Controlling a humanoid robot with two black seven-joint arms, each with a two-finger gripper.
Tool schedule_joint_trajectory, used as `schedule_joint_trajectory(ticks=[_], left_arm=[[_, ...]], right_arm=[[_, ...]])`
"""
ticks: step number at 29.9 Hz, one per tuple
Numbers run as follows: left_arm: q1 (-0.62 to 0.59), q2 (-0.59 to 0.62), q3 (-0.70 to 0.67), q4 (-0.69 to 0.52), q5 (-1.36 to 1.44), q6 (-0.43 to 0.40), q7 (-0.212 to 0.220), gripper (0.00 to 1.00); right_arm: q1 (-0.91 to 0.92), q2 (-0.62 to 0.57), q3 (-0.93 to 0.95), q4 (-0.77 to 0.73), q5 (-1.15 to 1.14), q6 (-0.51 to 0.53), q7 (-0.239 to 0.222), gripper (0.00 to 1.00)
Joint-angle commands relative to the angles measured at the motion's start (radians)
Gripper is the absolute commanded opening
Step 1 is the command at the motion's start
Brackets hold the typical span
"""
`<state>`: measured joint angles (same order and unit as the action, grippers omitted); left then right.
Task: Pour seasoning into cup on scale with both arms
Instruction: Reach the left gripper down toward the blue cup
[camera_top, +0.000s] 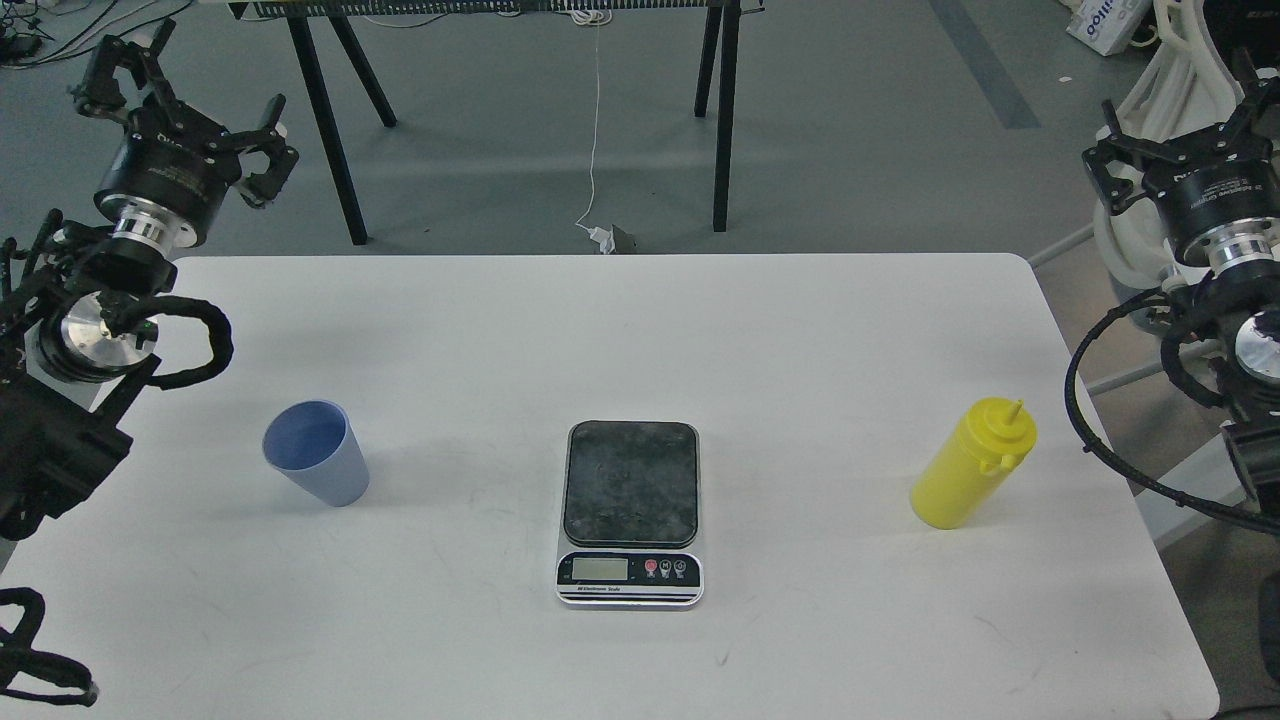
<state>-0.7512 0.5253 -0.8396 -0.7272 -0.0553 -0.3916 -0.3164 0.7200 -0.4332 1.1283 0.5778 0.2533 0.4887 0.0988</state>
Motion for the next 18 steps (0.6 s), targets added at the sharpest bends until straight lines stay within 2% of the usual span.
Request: schedule_joint_trajectory(ticks=[1, 8, 11, 12, 15, 18], left_arm=[[-0.002, 0.018, -0.004, -0.006, -0.005, 0.000, 0.000, 1.00], [-0.002, 0.025, -0.018, -0.008, -0.109, -0.010, 0.000, 1.00], [0.012, 0.054, -0.001, -0.032, -0.110, -0.097, 0.000, 1.00], [0.025, 0.068, 0.005, -0.041, -0.107, -0.097, -0.001, 1.00], [0.047, 0.113, 0.043, -0.064, -0.040, -0.097, -0.009, 0.99], [0.053, 0.177, 0.056, -0.072, 0.151, -0.097, -0.024, 0.99]], right_arm=[[-0.005, 0.001, -0.001, -0.001, -0.002, 0.000, 0.005, 0.99], [-0.007, -0.001, -0.002, -0.004, -0.002, 0.000, 0.004, 0.99], [-0.011, -0.002, -0.001, 0.005, 0.000, 0.000, 0.004, 0.99], [-0.016, -0.005, -0.001, 0.005, 0.000, 0.000, 0.004, 0.99], [-0.034, -0.015, -0.001, 0.019, 0.000, 0.000, 0.005, 0.99], [-0.072, -0.019, 0.004, 0.059, 0.000, 0.000, 0.007, 0.99]])
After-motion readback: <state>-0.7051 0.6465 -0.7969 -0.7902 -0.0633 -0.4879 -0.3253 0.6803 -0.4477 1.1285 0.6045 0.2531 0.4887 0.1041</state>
